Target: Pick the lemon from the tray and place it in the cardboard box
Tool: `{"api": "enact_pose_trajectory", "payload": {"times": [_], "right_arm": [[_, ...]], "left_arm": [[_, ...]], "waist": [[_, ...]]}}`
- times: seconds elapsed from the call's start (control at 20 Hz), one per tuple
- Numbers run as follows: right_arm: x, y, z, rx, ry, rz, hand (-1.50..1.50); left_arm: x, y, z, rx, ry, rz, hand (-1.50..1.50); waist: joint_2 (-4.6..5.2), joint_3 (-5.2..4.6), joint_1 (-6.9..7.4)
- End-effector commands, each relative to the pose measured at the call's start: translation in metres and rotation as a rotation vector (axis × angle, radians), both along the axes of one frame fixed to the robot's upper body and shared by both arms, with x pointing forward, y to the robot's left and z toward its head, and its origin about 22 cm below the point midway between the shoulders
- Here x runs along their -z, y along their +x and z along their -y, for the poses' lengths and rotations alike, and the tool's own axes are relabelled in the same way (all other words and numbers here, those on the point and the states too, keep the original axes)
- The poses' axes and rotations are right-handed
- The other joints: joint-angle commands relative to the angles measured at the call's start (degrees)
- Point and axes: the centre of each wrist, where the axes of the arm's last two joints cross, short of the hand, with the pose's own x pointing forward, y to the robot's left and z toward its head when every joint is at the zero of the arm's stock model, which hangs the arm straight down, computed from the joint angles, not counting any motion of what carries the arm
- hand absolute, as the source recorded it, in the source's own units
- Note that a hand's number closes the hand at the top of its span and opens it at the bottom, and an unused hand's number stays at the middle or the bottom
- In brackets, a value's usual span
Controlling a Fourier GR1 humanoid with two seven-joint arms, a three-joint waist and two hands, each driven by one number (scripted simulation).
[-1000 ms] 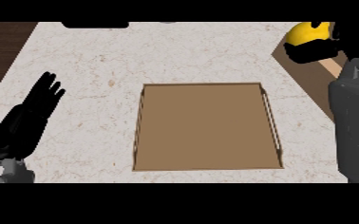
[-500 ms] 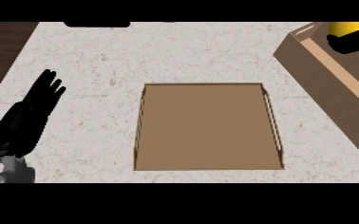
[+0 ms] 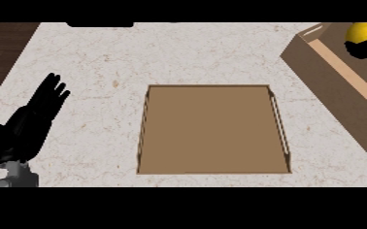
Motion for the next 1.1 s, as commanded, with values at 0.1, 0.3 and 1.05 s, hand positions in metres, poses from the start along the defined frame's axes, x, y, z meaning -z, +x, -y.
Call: {"api": "enact_pose_trajectory", "payload": {"times": [0.1,0.3,1.05], "right_arm": [[0.055,0.006,0.026,-0.025,0.052,-0.050,1.50],[0.075,0.010,0.026,0.046,0.167,-0.242,1.50],[0.082,0.005,0.058,0.015,0.543,0.214,-1.50]], "left_arm": [[0.008,0.009,0.000,-0.003,0.006,0.013,0.00],[0.000,0.005,0.007,0.022,0.009,-0.001,0.00],[-0.002,0.004,0.001,0.002,0.012,0.006,0.00]], "waist": [[0.20,0.01,0.10],[0.11,0.00,0.12],[-0.12,0.09,-0.44]]}}
